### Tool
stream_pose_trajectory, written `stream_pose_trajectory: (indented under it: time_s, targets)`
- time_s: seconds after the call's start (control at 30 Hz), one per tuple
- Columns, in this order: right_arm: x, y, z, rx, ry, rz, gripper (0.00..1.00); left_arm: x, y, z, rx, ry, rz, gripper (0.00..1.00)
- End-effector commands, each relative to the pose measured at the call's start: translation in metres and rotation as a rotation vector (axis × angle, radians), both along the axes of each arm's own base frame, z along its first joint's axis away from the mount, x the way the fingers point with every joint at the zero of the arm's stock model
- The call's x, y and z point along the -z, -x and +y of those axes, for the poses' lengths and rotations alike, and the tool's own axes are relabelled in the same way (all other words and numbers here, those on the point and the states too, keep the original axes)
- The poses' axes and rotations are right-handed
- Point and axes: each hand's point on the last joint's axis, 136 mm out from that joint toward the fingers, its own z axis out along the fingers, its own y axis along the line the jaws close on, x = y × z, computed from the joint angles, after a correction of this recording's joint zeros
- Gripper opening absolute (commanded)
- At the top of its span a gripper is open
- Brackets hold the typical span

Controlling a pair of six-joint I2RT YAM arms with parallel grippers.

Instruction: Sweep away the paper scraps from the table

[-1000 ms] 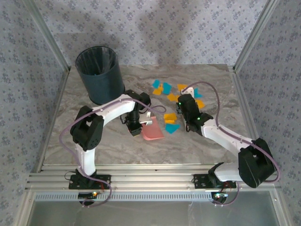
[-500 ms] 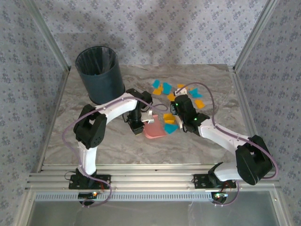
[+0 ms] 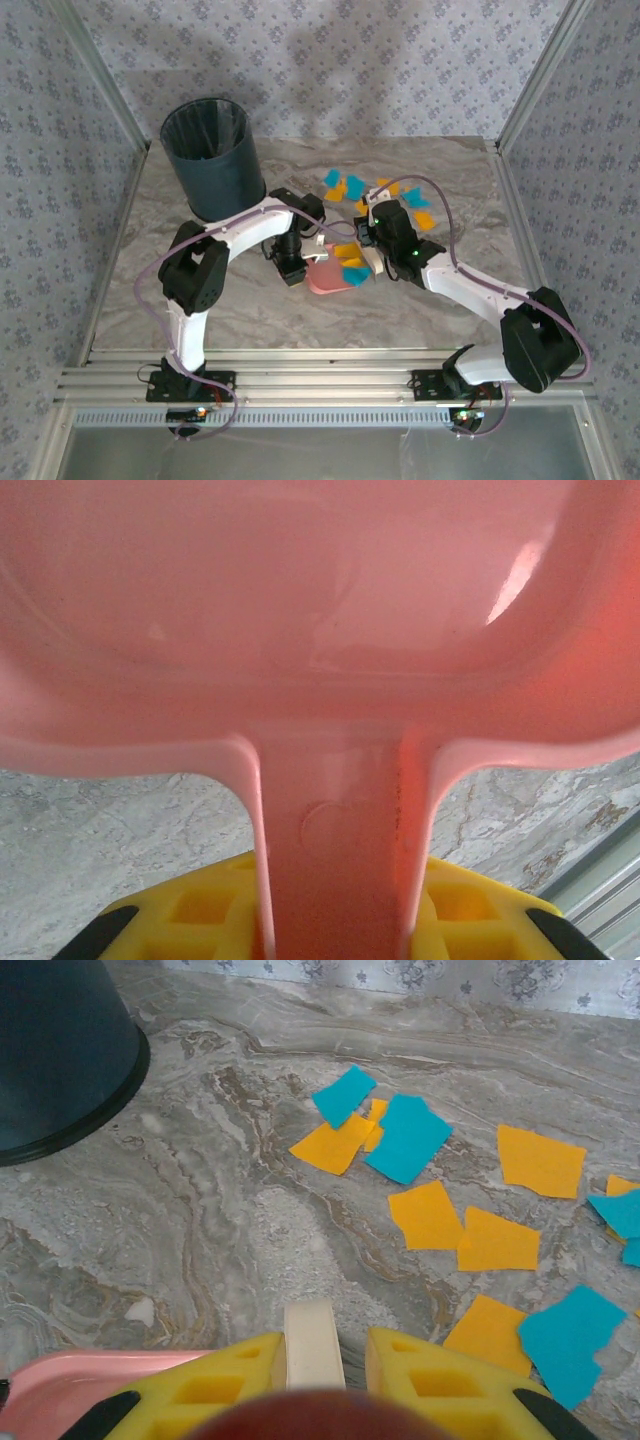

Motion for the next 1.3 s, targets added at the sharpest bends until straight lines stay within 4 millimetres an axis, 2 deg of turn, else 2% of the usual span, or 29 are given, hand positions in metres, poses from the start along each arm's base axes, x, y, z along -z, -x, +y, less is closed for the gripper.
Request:
stream_pose_trajectory:
  time_s: [0.0,0.23,0.5,0.63,0.77,0.87,1.0,1.27]
  targets:
    - [-0.002,0.003,0.013,-0.036,-0.063,0.01,0.0,-0.002,0.01,-0.002,0.01,-0.015,0.038,0.0]
    - [-0.01,-0.004,0.02,-0.025,-0.123,-0.004,0.0,-0.002,0.016,-0.003,0.03,-0.014,0.047,0.0]
    - [-0.021,-0.003,0.021,-0.02,-0.177,-0.018,0.0,-0.003,0.017,-0.003,0.029,-0.009,0.04,0.0]
    - [-0.032,-0.002,0.014,0.013,-0.204,-0.045,0.0,-0.001,0.017,-0.002,0.027,-0.014,0.04,0.0]
    - [-0.038,-0.002,-0.005,0.111,-0.198,-0.072,0.0,-0.002,0.017,-0.003,0.027,-0.012,0.036,0.0]
    - [-0.034,-0.002,-0.021,0.2,-0.141,-0.082,0.0,-0.002,0.016,-0.004,0.027,-0.006,0.033,0.0]
    - [-0.022,-0.002,-0.028,0.245,-0.076,-0.067,0.0,-0.002,0.015,-0.004,0.024,-0.003,0.03,0.0]
    - [-0.001,0.001,-0.017,0.216,-0.02,-0.019,0.0,-0.001,0.014,-0.005,0.02,-0.004,0.03,0.0]
